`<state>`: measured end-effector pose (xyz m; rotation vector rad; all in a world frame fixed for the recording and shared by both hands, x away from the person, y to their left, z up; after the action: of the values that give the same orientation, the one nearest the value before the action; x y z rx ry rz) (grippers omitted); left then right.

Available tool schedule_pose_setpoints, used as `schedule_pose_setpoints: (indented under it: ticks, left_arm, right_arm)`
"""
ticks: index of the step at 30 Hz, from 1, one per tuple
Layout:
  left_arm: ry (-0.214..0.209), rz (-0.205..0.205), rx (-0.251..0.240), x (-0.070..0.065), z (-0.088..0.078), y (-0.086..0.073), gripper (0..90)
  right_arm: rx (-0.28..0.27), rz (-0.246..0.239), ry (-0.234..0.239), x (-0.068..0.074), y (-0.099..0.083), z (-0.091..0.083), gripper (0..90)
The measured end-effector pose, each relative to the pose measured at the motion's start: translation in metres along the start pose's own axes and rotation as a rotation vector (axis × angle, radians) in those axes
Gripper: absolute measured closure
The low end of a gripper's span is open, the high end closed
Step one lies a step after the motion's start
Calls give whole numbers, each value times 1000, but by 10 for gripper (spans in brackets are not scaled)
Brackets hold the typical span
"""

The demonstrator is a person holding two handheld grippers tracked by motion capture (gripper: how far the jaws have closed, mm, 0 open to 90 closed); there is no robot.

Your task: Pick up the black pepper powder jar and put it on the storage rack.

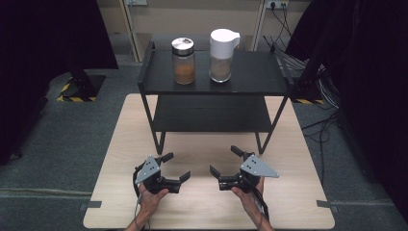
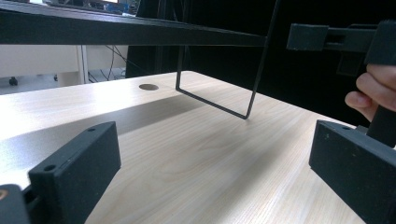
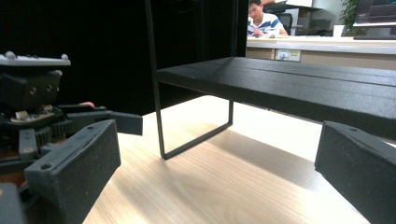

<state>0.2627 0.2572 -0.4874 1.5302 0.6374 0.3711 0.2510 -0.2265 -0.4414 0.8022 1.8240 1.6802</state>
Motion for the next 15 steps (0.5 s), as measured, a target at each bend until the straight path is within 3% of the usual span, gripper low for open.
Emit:
schedule_pose_setpoints:
  ticks: [9, 15]
  left_arm:
    - [0, -1, 2, 1, 0, 0, 14]
    - [3, -5, -1, 1, 0, 0, 13]
  right_arm:
    - [53, -11, -5, -2, -21, -2, 4]
    - [59, 20, -10, -8, -30, -1, 4]
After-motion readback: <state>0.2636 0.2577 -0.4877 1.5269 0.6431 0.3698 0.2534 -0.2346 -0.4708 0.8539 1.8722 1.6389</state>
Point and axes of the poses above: each handheld gripper's, and its own axes: z roughly forward along the jaws, y roughly out of its top, x roughly to its left, the point moved 2 cm from there along z, roughly forward along the jaws, and after that the axes turned 4 degrees about -y, right-handed, at the moved point
